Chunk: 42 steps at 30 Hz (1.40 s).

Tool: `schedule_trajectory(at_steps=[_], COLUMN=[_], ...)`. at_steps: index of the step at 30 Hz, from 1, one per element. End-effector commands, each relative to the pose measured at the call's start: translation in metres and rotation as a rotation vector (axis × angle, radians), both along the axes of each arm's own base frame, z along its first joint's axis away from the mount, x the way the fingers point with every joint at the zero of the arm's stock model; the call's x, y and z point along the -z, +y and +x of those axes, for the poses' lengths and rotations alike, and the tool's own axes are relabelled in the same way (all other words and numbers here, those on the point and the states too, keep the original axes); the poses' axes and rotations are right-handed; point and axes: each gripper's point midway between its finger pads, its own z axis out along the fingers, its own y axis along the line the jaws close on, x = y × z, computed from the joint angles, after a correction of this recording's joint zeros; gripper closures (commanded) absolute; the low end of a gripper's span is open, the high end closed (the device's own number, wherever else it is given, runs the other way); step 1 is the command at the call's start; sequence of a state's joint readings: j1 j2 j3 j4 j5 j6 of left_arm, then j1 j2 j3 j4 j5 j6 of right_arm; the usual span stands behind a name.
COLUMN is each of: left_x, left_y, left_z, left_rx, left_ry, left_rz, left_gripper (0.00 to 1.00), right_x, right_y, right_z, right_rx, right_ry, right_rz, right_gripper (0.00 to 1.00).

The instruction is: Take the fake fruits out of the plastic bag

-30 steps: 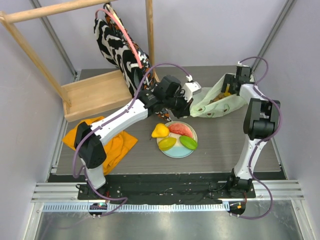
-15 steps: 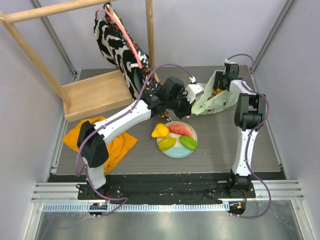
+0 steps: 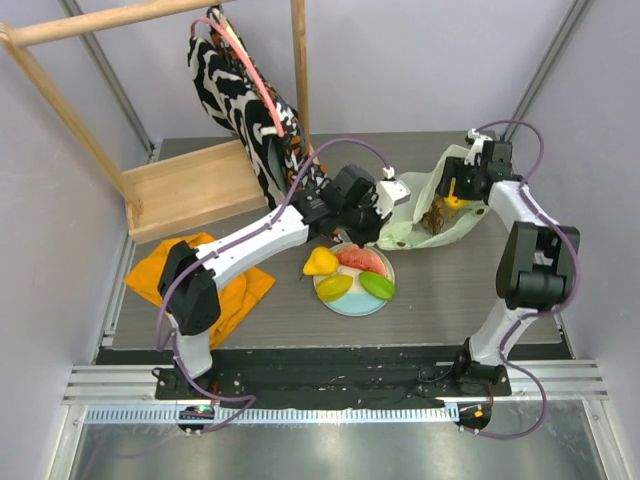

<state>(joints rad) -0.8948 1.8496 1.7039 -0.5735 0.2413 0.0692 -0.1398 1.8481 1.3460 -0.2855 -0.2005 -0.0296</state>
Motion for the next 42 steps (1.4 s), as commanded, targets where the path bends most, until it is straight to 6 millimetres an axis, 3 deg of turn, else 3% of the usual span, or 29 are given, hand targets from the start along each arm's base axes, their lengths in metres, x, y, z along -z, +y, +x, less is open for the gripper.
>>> schedule_trajectory(at_steps=[1,6,10,14,16,17,18,19,20,21,22,23,27,28,30,33,37,42], left_x=[0.011,0.006,0.001,-0.008,-0.02,-0.017,-0.019,-0.032,-0.025,-0.028,-0.03,-0.031,-0.032,-0.031,-0.031,-0.032,-0.034,-0.035], left_y=[0.003,0.005,0.011,0.019,0.024,0.024,0.03,0.023,0.021,0.02,0.017,0.014,0.014,0.014,0.018,0.024,0.033,0.043], left_z=[0.011,0.02,0.034,0.055,0.069,0.075,0.086,0.086,0.089,0.091,0.088,0.089,0.087,0.086,0.084,0.078,0.07,0.063], left_rx=[-0.041,-0.078,-0.128,-0.205,-0.228,-0.237,-0.255,-0.217,-0.219,-0.206,-0.175,-0.169,-0.164,-0.159,-0.165,-0.167,-0.166,-0.163], left_ry=[-0.039,-0.072,-0.082,-0.001,0.078,0.112,0.133,0.157,0.189,0.203,0.223,0.234,0.249,0.25,0.248,0.241,0.22,0.198], left_rz=[0.031,0.031,0.022,-0.053,-0.133,-0.147,-0.169,-0.217,-0.223,-0.241,-0.259,-0.273,-0.287,-0.283,-0.278,-0.271,-0.258,-0.234], left_gripper=[1.0,1.0,1.0,1.0,1.0,1.0,1.0,1.0,1.0,1.0,1.0,1.0,1.0,1.0,1.0,1.0,1.0,1.0], right_x=[-0.055,-0.072,-0.12,-0.195,-0.205,-0.221,-0.22,-0.205,-0.198,-0.198,-0.177,-0.169,-0.112,-0.088,-0.062,-0.044,-0.022,0.0], right_y=[0.027,0.03,0.03,0.059,0.075,0.097,0.108,0.119,0.153,0.159,0.169,0.187,0.216,0.221,0.236,0.266,0.291,0.3], right_z=[-0.016,-0.037,-0.057,-0.094,-0.116,-0.136,-0.146,-0.162,-0.182,-0.196,-0.207,-0.22,-0.244,-0.247,-0.258,-0.261,-0.263,-0.264], right_rx=[-0.109,-0.106,-0.149,-0.321,-0.429,-0.522,-0.602,-0.669,-0.808,-0.849,-0.938,-1.028,-1.307,-1.361,-1.483,-1.595,-1.67,-1.704], right_ry=[-0.132,-0.113,-0.173,-0.323,-0.347,-0.398,-0.418,-0.388,-0.392,-0.417,-0.408,-0.422,-0.431,-0.405,-0.414,-0.47,-0.48,-0.47], right_rz=[0.064,0.082,0.085,0.082,0.046,0.024,-0.032,-0.055,-0.069,-0.113,-0.149,-0.159,-0.281,-0.295,-0.331,-0.35,-0.348,-0.352], right_gripper=[0.78,0.77,0.77,0.77,0.77,0.77,0.77,0.77,0.77,0.77,0.77,0.77,0.77,0.76,0.76,0.76,0.76,0.69])
